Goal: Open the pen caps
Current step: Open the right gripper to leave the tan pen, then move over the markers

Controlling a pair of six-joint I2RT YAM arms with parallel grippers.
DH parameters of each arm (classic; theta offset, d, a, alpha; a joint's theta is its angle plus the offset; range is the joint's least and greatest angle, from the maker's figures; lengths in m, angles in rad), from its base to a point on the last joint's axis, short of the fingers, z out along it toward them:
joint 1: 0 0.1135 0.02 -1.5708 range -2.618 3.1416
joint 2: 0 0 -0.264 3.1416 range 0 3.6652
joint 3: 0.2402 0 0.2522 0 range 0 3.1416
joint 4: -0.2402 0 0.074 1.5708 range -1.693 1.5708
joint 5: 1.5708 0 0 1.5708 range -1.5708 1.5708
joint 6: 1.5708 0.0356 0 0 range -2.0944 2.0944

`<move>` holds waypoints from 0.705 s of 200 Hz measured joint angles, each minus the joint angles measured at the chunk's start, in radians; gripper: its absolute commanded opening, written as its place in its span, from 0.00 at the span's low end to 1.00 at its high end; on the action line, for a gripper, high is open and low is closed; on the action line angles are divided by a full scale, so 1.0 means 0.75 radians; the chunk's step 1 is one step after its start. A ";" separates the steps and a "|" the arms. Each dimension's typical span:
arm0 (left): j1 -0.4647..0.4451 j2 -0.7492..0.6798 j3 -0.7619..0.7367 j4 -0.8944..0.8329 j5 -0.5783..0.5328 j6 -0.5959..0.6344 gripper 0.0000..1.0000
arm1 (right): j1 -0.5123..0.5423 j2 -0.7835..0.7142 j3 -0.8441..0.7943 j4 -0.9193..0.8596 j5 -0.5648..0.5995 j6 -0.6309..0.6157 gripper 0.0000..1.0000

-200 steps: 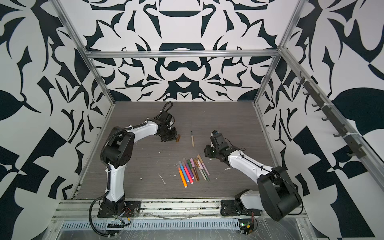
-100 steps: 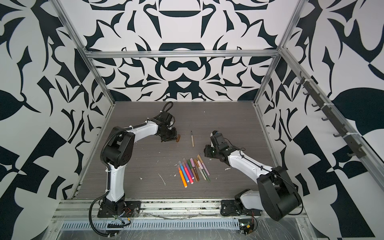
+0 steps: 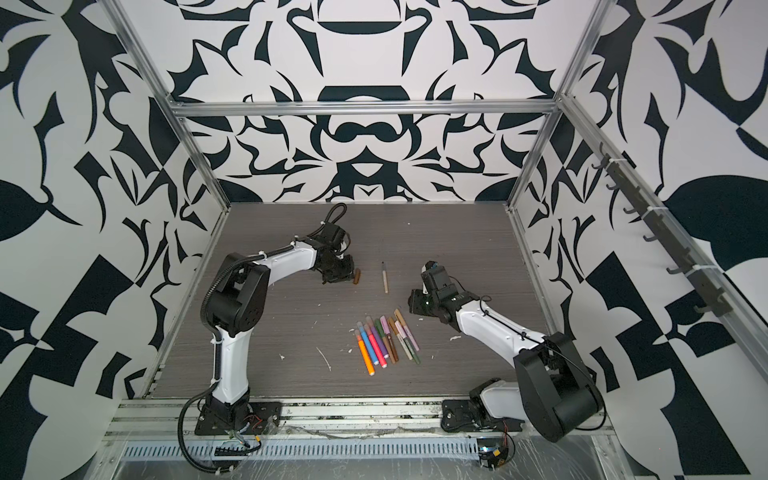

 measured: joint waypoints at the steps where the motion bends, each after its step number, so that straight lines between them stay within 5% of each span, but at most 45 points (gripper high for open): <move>1: 0.000 0.000 -0.001 0.000 0.000 0.000 0.18 | 0.000 0.000 0.000 0.000 0.000 0.001 0.48; 141: -0.004 0.000 0.002 0.001 -0.001 0.001 0.18 | -0.003 0.003 0.000 0.002 -0.005 0.001 0.49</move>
